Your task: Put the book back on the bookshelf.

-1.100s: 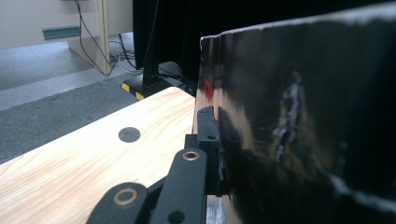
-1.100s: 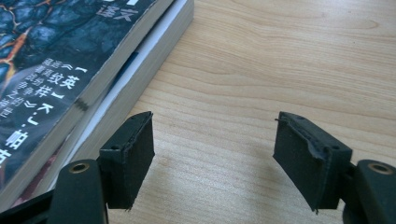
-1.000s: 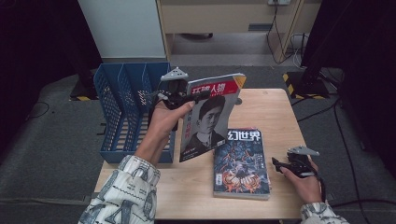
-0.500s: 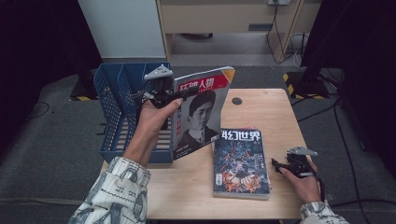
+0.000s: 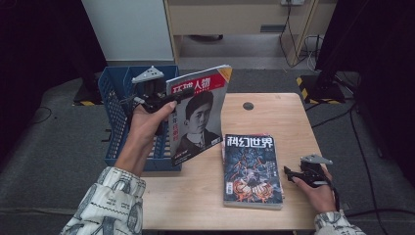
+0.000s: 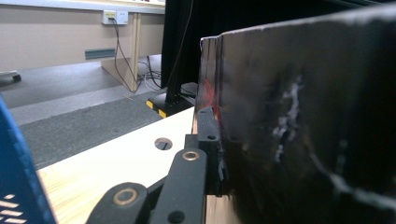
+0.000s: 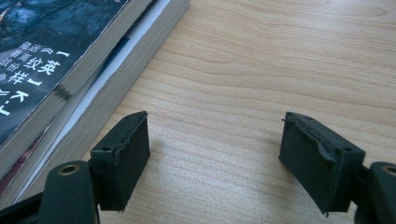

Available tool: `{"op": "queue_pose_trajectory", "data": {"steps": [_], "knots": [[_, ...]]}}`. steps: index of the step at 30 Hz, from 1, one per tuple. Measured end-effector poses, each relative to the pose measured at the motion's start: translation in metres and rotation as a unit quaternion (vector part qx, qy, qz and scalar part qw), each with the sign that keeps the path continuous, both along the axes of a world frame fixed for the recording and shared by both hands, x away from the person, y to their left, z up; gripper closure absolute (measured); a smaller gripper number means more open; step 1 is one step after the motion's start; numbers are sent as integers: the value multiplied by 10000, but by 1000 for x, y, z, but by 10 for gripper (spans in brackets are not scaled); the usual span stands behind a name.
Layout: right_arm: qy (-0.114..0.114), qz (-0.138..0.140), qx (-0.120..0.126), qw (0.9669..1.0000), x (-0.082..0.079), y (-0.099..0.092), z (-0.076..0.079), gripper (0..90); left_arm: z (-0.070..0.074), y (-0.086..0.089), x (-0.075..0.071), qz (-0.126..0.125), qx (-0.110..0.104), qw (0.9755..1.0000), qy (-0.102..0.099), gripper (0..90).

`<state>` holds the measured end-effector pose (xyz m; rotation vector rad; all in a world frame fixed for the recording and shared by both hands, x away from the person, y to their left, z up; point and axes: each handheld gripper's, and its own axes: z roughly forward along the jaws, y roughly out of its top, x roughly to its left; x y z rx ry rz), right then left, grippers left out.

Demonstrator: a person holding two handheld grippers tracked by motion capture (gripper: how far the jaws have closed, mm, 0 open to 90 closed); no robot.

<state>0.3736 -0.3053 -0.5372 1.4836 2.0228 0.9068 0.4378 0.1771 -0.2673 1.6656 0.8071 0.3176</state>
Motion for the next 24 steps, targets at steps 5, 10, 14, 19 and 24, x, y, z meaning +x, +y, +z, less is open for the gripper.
{"op": "queue_pose_trajectory", "data": {"steps": [5, 10, 14, 19, 24], "knots": [[-1, 6, 6, 10000, 0, 0, 0, 241, 3, 12, -2, 86, -37, 10000, -23, 859], [-12, 1, 1, 10000, 0, 0, 0, 240, 4, 25, -4, 201, -59, 9998, -47, 860], [-15, 3, -2, 10000, 0, 0, 0, 240, 6, 37, -7, 298, -68, 9995, -77, 859], [3, -12, 10, 10000, 0, 0, 0, 240, 9, 54, -11, 430, -81, 9990, -97, 860], [2, -18, 6, 10000, 0, 1, 0, 238, 9, 68, -13, 552, -95, 9984, -106, 859]]}}
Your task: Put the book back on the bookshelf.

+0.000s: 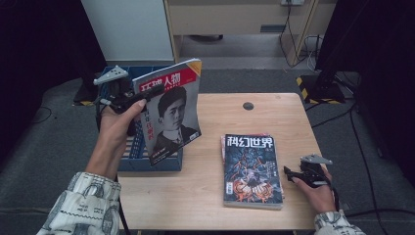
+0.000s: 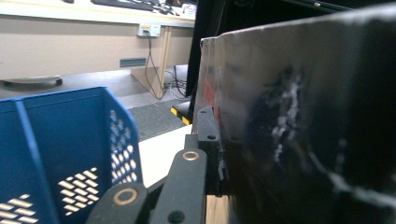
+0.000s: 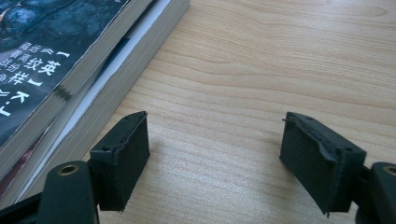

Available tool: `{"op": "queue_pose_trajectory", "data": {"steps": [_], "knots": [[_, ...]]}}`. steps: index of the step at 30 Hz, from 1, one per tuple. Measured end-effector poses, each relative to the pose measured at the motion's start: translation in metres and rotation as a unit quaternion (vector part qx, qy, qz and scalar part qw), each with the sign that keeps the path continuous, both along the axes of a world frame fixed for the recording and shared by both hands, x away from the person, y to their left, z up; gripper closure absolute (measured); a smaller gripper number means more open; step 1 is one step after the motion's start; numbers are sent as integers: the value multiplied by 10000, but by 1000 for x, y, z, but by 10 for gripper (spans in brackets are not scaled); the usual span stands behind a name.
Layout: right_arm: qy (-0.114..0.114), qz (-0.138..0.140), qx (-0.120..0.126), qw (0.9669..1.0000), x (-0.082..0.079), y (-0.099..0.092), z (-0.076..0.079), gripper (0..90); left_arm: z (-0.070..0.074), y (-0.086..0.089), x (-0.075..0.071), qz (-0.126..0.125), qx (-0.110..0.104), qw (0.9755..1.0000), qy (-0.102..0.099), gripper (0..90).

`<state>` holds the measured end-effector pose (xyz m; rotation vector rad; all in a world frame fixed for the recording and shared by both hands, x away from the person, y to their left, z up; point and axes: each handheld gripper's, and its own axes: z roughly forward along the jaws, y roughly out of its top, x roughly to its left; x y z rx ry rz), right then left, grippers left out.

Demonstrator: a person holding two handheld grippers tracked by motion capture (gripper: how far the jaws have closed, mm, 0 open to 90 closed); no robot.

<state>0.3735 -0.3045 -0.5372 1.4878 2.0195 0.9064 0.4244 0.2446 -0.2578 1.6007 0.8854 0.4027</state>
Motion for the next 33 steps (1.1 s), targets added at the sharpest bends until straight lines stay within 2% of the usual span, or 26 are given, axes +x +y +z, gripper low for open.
{"op": "queue_pose_trajectory", "data": {"steps": [15, 33], "knots": [[0, 10, -18, 10000, 0, 1, 0, 238, 1, 35, -10, 265, -14, 9996, -35, 859], [-1, 8, -18, 10000, 0, 1, 0, 237, 1, 78, -22, 665, -37, 9978, -62, 859]]}}
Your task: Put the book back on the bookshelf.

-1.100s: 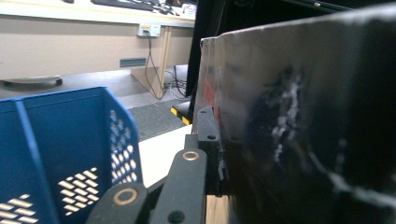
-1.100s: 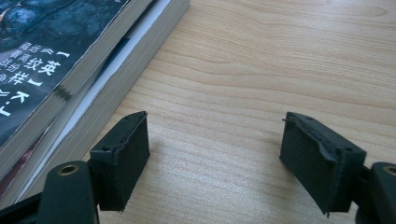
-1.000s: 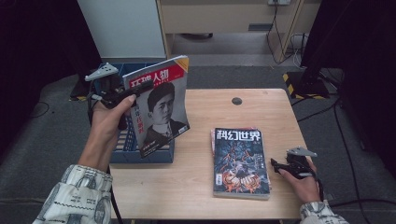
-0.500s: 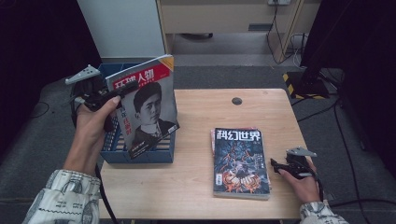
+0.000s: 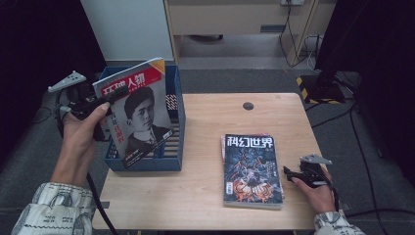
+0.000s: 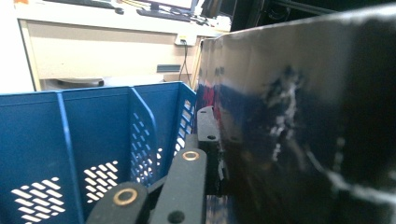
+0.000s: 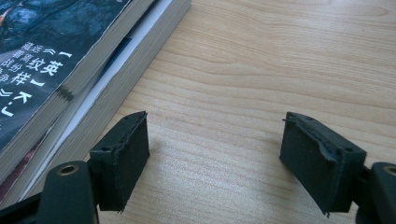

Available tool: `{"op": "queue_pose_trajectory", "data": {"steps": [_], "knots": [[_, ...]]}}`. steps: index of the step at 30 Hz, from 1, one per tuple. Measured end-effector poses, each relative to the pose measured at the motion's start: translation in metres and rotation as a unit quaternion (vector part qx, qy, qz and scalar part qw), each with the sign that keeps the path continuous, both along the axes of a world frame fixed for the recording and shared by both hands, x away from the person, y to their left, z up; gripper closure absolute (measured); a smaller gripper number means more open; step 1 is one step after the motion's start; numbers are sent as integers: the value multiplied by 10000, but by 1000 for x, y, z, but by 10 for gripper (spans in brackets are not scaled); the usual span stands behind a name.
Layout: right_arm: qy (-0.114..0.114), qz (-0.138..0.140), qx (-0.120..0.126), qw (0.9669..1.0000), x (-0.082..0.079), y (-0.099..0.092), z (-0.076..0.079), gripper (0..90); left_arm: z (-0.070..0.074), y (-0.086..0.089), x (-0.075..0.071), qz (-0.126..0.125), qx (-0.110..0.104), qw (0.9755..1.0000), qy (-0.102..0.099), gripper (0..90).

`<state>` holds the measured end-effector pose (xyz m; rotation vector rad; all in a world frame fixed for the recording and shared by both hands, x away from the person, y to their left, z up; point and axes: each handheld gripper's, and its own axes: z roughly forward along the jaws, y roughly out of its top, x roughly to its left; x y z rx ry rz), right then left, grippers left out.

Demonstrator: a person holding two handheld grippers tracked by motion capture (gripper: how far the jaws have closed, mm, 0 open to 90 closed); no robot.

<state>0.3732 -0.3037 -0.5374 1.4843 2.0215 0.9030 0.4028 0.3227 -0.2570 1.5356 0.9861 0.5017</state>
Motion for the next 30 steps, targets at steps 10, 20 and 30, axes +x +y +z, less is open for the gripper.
{"op": "queue_pose_trajectory", "data": {"steps": [10, 20, 30], "knots": [[0, -1, 1, 10000, 0, 0, 0, 237, -2, 20, -4, 199, -33, 9998, 24, 859], [-5, 14, 3, 10000, 0, 0, 0, 238, -3, 36, -7, 358, -120, 9993, 29, 860], [-4, 55, -15, 10000, 0, 0, 0, 237, -3, 54, -13, 572, -153, 9982, 9, 859]]}}
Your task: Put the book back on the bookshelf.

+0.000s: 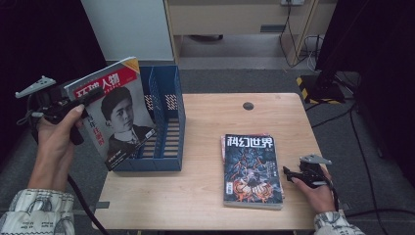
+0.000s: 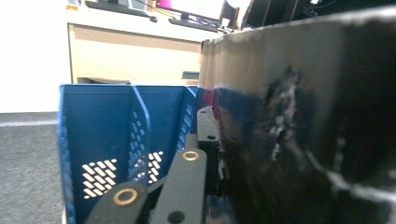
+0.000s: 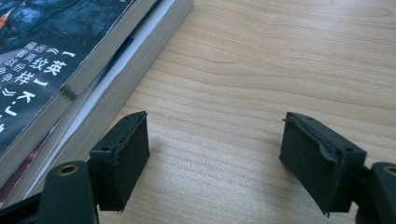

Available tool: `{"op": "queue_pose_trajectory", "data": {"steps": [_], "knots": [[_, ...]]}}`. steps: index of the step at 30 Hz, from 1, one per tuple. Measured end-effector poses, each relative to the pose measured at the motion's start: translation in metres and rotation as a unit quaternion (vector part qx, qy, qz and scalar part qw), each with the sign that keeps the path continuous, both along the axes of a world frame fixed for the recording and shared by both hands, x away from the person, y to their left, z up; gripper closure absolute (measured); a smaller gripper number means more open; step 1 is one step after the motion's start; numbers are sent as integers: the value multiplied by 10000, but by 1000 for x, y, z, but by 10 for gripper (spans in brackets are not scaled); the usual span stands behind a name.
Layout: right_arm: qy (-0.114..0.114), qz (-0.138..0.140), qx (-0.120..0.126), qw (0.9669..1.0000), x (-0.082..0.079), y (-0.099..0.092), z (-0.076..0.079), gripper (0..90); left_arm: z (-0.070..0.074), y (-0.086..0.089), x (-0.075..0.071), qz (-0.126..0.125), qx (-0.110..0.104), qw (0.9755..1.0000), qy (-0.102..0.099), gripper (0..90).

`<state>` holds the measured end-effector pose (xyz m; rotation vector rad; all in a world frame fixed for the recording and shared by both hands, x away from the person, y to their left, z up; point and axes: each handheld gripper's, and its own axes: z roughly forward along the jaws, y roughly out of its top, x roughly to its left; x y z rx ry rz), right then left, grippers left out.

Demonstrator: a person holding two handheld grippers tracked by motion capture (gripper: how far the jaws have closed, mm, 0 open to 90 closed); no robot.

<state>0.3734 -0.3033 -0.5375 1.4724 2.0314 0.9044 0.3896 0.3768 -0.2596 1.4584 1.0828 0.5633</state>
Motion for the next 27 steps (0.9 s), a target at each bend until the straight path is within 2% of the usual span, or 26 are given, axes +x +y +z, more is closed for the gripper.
{"op": "queue_pose_trajectory", "data": {"steps": [14, 27], "knots": [[3, 0, 3, 10000, 0, 0, 0, 236, 0, 20, -9, 191, -69, 9998, -16, 859], [2, 5, 4, 10000, 0, 0, 0, 236, 6, 39, -14, 324, -64, 9995, -26, 859]]}}
